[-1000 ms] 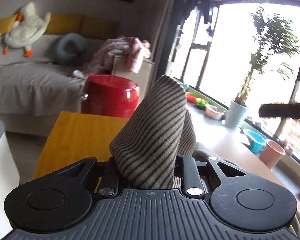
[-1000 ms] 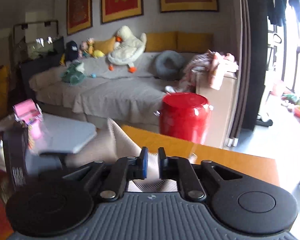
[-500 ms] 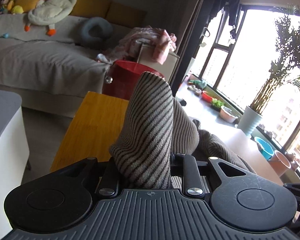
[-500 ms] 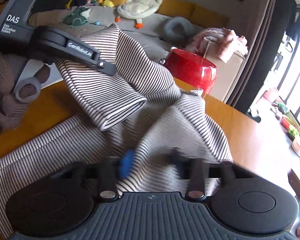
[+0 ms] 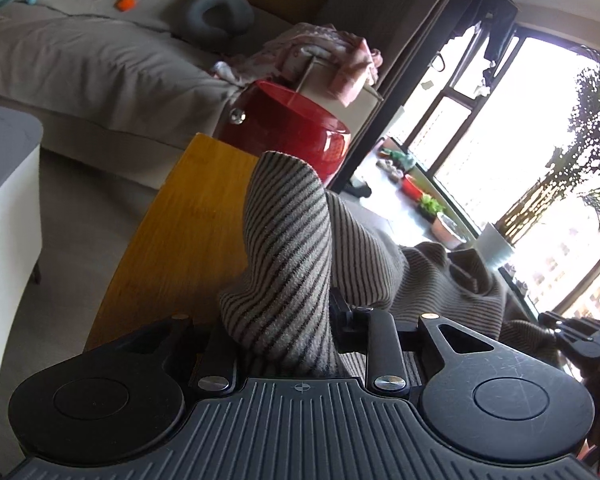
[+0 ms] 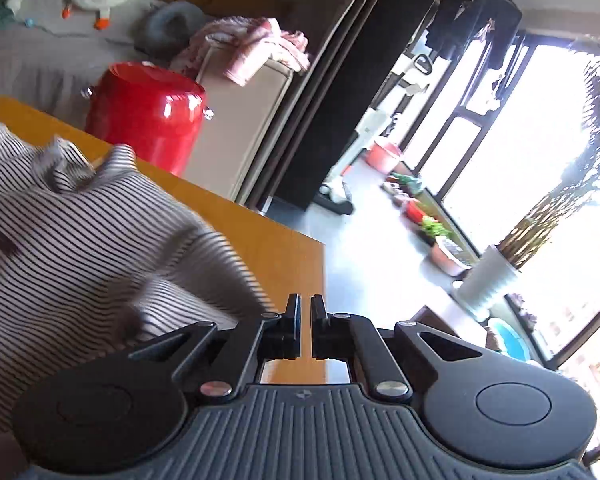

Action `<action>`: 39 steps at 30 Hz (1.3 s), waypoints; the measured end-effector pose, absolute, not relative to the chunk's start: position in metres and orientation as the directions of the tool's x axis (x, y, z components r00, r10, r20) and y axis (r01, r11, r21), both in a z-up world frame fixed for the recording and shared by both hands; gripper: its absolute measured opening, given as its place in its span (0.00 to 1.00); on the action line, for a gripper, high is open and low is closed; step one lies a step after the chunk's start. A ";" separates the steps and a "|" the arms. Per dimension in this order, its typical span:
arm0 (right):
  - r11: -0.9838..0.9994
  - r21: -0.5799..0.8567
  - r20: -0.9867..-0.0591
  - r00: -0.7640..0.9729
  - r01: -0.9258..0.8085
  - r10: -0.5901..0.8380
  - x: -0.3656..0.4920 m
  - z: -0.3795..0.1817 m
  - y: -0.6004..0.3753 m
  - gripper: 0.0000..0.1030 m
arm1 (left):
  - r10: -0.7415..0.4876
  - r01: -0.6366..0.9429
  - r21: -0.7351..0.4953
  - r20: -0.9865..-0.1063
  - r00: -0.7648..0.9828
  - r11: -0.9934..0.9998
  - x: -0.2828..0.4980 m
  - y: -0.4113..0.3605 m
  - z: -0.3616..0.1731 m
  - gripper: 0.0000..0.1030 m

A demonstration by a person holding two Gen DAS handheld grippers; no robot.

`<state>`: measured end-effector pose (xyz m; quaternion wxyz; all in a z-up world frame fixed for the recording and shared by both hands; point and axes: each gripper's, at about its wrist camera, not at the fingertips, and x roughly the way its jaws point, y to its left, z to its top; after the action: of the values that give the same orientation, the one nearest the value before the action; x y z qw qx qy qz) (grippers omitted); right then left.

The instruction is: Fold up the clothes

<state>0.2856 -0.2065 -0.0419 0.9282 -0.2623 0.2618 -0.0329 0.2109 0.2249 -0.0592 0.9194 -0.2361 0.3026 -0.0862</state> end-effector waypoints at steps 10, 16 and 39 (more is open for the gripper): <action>0.974 -0.140 -0.535 0.841 -0.179 0.078 0.241 -0.005 -0.219 0.04 | -0.340 0.010 -0.558 -0.492 0.802 0.830 0.200 0.241 -0.051 0.55; 0.896 -0.003 -0.584 0.728 -0.444 0.359 0.207 -0.016 -0.158 0.14 | -0.293 0.052 -0.439 -0.502 0.814 0.897 0.195 0.206 -0.046 0.69; 0.916 -0.018 -0.641 0.708 -0.400 0.296 0.152 -0.040 -0.173 0.20 | -0.296 0.043 -0.452 -0.505 0.811 0.891 0.138 0.210 -0.054 0.49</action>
<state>0.1516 -0.1733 -0.0397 0.9209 -0.0780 0.3319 0.1890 0.1381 0.2096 -0.0536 0.9270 -0.2151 0.2933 -0.0913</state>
